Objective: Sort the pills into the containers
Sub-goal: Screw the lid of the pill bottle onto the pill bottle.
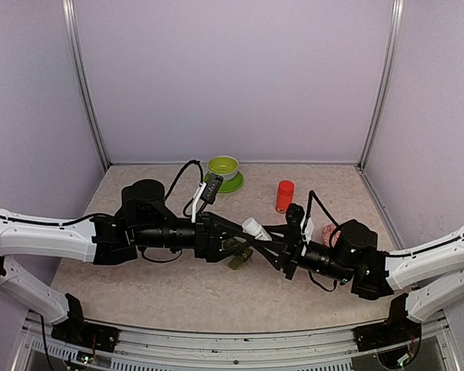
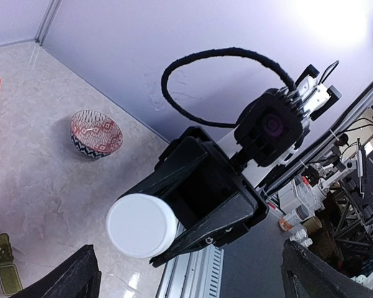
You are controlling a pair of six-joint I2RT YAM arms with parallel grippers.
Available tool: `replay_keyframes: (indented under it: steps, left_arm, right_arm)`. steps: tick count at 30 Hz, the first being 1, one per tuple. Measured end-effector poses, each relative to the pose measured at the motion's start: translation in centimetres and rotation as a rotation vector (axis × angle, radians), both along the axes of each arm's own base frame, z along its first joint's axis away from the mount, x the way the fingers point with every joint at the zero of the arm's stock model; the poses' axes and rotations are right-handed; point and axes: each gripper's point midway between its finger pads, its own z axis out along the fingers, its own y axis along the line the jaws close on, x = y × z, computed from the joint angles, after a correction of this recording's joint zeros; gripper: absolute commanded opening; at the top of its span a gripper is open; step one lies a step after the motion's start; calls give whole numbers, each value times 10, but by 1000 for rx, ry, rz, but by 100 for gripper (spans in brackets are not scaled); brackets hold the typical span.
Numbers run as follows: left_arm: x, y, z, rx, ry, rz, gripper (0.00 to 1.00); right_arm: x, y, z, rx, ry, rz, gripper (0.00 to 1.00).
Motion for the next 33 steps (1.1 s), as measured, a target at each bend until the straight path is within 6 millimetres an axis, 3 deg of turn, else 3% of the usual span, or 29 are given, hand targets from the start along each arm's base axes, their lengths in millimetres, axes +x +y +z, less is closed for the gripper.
replay_keyframes:
  steps: [9, 33]
  left_arm:
    - [9, -1, 14, -66, -21, 82, 99]
    - [12, -8, 3, -50, -4, 85, 99]
  right_arm:
    - [4, 2, -9, -25, 28, -34, 24]
    - [7, 7, -18, -47, 46, -42, 23]
